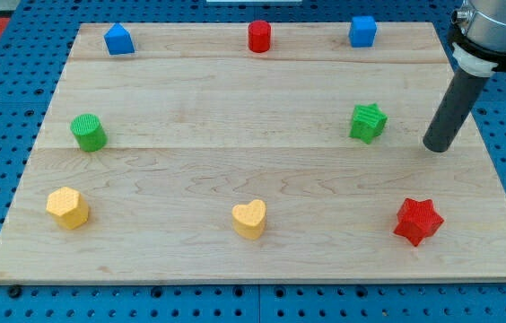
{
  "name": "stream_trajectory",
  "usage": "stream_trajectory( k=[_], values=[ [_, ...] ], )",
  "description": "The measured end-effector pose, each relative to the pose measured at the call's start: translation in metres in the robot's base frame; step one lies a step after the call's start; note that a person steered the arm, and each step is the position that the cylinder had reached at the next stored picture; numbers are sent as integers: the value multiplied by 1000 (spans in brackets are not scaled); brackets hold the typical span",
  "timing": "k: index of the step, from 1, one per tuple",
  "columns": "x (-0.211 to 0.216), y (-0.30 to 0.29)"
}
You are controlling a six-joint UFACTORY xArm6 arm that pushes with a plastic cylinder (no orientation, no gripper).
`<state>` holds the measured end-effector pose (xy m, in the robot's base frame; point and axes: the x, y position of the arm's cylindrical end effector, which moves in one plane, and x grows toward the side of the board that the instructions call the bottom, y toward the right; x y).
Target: Move the green star to the center
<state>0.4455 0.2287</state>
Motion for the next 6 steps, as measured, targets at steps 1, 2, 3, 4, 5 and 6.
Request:
stream_trajectory(
  k=[1, 2, 3, 4, 5, 6],
  values=[
    [2, 0],
    [-14, -3],
    [-52, -6],
    [-42, -116],
    [-41, -145],
    [-20, -106]
  ],
)
